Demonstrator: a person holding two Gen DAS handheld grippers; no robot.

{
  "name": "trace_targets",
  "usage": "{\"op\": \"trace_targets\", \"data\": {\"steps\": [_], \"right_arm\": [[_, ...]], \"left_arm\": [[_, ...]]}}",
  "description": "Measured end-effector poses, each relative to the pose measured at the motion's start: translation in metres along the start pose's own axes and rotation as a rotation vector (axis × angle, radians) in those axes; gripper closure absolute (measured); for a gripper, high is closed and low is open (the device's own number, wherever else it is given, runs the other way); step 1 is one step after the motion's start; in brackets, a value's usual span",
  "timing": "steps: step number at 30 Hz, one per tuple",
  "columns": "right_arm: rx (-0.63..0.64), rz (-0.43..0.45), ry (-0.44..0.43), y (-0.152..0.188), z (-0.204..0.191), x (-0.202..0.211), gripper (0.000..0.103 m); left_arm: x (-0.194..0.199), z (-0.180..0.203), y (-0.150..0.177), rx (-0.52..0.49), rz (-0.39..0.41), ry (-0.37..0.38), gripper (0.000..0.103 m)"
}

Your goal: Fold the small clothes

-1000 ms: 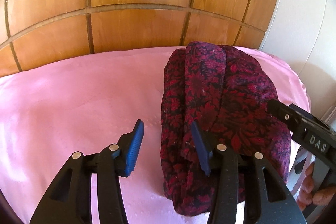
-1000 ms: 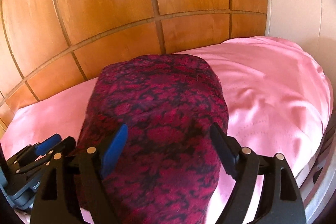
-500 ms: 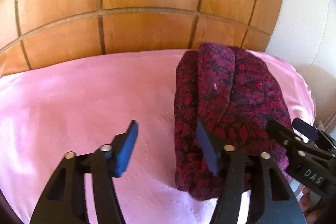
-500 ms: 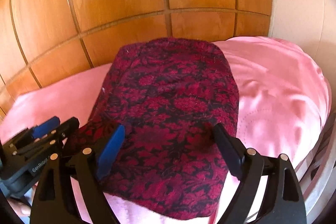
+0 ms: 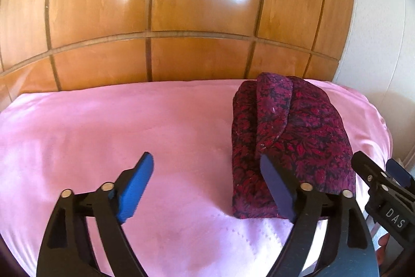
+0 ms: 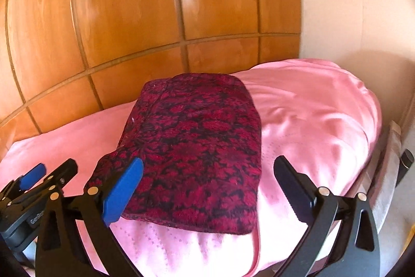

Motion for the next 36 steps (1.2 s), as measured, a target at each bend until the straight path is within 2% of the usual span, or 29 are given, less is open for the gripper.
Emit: {"op": "trace_targets", "data": {"steps": [8, 18, 36], "right_arm": [[0.01, -0.028, 0.055, 0.015, 0.001, 0.0, 0.002], [0.048, -0.023, 0.057, 0.026, -0.006, 0.0, 0.002], [0.018, -0.025, 0.043, 0.021, 0.0, -0.001, 0.002]], "left_arm": [[0.011, -0.011, 0.011, 0.002, 0.004, -0.043, 0.004], [0.014, -0.008, 0.017, -0.004, -0.012, -0.044, 0.004], [0.023, -0.006, 0.013, -0.023, 0.002, -0.049, 0.004]]}}
Point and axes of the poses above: each gripper's, at about its wrist camera, not at the fingertips, and x roughly against the way its jaws point, z to its right, y to its underside, the point moved 5 cm from there along -x, roughly the way its jaws point, and after that the axes turned 12 degrees about -x, right-handed, at the moved point
